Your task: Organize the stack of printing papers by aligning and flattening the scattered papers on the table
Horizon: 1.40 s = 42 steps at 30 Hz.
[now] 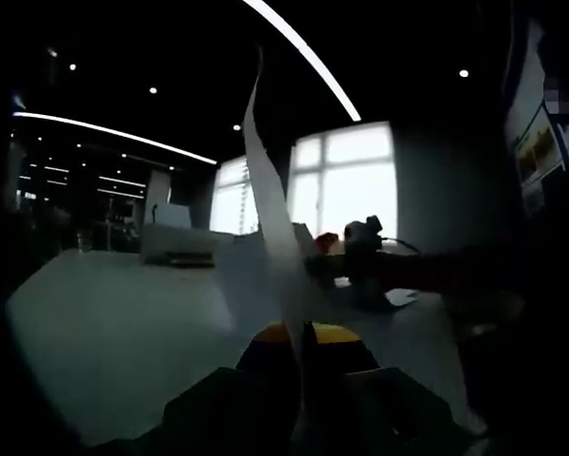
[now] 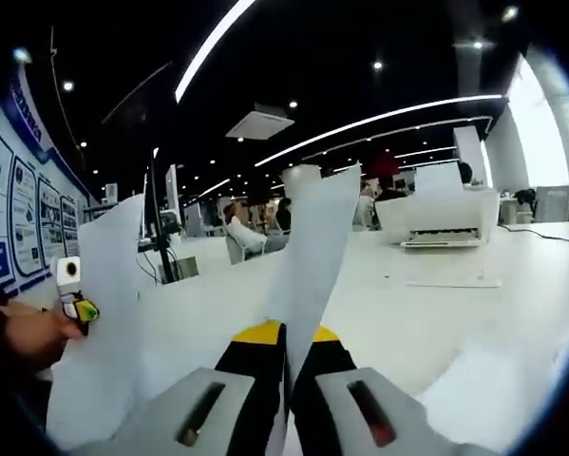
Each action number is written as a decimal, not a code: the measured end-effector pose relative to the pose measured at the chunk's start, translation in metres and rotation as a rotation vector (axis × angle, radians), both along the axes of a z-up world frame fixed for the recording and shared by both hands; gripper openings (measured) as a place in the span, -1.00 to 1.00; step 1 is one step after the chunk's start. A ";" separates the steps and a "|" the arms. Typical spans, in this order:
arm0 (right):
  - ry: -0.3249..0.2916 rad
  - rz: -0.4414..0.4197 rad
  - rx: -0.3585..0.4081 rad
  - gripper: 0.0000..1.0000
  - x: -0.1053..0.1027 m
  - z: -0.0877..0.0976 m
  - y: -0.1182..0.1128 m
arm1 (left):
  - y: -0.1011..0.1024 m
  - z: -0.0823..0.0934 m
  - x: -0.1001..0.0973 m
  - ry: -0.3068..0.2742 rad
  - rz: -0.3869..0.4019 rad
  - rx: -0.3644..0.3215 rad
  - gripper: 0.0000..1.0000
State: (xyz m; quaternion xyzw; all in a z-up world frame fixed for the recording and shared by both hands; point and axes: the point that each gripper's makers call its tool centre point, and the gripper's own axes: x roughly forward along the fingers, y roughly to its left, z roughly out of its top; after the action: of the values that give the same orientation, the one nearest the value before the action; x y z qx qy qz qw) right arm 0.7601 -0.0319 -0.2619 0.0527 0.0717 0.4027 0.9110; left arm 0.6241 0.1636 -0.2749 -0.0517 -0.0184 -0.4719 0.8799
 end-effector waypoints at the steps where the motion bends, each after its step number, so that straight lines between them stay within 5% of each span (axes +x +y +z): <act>1: -0.006 0.000 0.008 -1.00 -0.001 0.003 0.000 | 0.000 0.000 0.000 0.000 0.001 -0.001 -0.88; 22: -0.174 -0.001 0.081 -1.00 -0.028 0.083 -0.007 | 0.002 0.003 -0.001 -0.001 -0.004 -0.018 -0.88; 32: -0.256 -0.066 0.022 -1.00 -0.039 0.102 -0.024 | 0.001 0.003 -0.001 0.003 -0.002 -0.022 -0.88; 42: -0.357 -0.071 0.033 -1.00 -0.062 0.145 -0.029 | 0.003 0.003 -0.001 0.007 -0.003 -0.027 -0.88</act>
State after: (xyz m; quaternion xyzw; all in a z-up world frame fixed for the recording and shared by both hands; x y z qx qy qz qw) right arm 0.6976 -0.0613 -0.1174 -0.0022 -0.0999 0.3742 0.9220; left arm 0.6235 0.1663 -0.2716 -0.0654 -0.0215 -0.4729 0.8784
